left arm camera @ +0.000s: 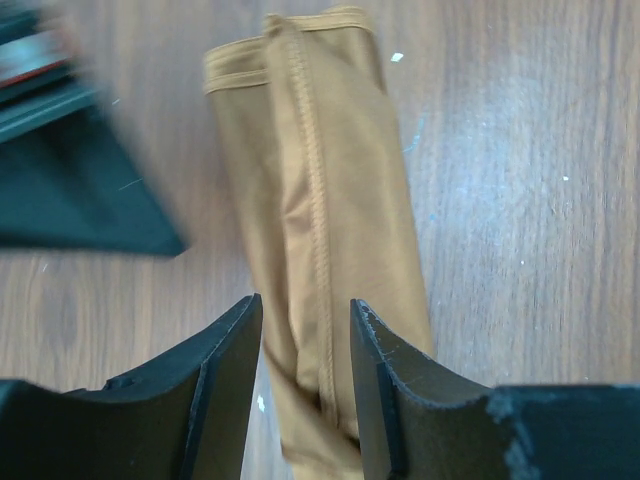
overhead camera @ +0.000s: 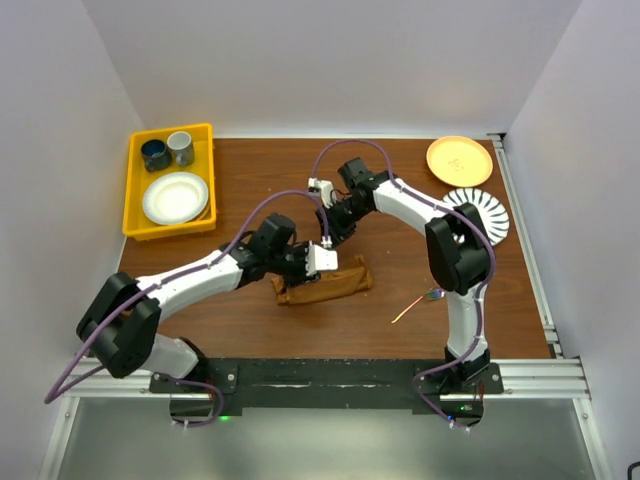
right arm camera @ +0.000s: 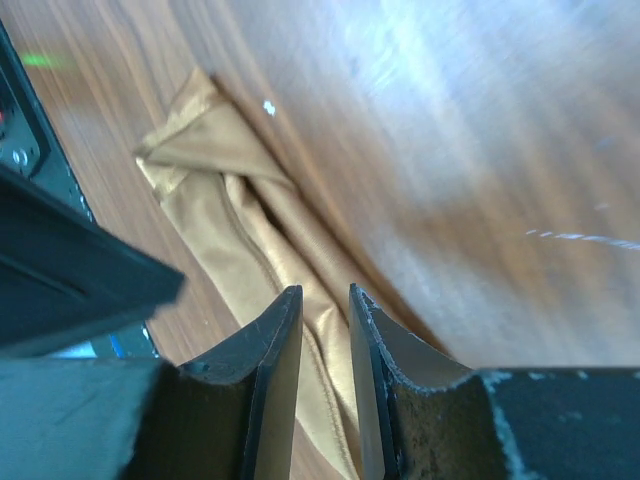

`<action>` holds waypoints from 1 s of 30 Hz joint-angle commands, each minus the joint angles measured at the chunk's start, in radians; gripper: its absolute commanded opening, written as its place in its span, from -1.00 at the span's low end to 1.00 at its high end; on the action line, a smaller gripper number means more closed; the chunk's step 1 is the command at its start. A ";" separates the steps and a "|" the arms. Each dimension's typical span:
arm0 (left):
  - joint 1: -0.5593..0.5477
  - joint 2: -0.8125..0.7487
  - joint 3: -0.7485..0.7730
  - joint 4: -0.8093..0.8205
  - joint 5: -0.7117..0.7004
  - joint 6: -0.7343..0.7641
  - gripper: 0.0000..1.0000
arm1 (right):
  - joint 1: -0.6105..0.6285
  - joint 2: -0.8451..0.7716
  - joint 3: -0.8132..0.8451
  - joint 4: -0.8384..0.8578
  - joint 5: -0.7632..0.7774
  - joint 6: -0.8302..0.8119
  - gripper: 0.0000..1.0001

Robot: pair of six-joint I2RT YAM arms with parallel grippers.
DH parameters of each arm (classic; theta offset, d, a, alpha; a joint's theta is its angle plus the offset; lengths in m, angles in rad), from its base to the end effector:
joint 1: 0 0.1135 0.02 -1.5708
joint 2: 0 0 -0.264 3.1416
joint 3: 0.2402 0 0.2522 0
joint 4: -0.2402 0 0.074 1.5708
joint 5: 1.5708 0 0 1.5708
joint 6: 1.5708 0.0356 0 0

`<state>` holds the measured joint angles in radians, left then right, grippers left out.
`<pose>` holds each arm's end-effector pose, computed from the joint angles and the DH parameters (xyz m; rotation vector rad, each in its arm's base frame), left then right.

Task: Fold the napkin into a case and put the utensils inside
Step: Smooth out the smaller rectangle-folded napkin at the center of the board.

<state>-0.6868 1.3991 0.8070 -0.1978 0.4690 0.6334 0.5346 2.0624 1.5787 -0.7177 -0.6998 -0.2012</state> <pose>0.2110 -0.1938 0.2116 1.5986 1.6883 -0.5780 0.3548 0.2367 0.1910 -1.1459 2.4598 1.0582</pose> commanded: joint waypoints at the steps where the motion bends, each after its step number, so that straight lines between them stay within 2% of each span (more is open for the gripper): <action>1: -0.045 0.058 0.040 0.057 -0.072 0.089 -0.08 | 0.001 0.048 0.047 0.026 -0.004 0.023 -0.39; 9: -0.068 0.146 0.096 0.023 -0.069 0.138 -0.07 | 0.005 0.105 0.038 0.060 -0.001 0.013 -0.41; 23: -0.077 0.235 0.121 -0.002 -0.041 0.164 -0.10 | 0.016 0.096 -0.022 0.067 -0.018 -0.009 -0.46; 26: -0.077 0.242 0.118 0.003 -0.041 0.167 -0.30 | 0.021 0.096 -0.028 0.066 -0.021 -0.012 -0.49; 30: -0.077 0.256 0.118 0.009 -0.050 0.176 -0.44 | 0.027 0.093 -0.039 0.064 -0.026 -0.020 -0.52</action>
<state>-0.7601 1.6444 0.8959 -0.2070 0.4072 0.7795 0.5465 2.1857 1.5627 -0.6571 -0.7315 -0.1951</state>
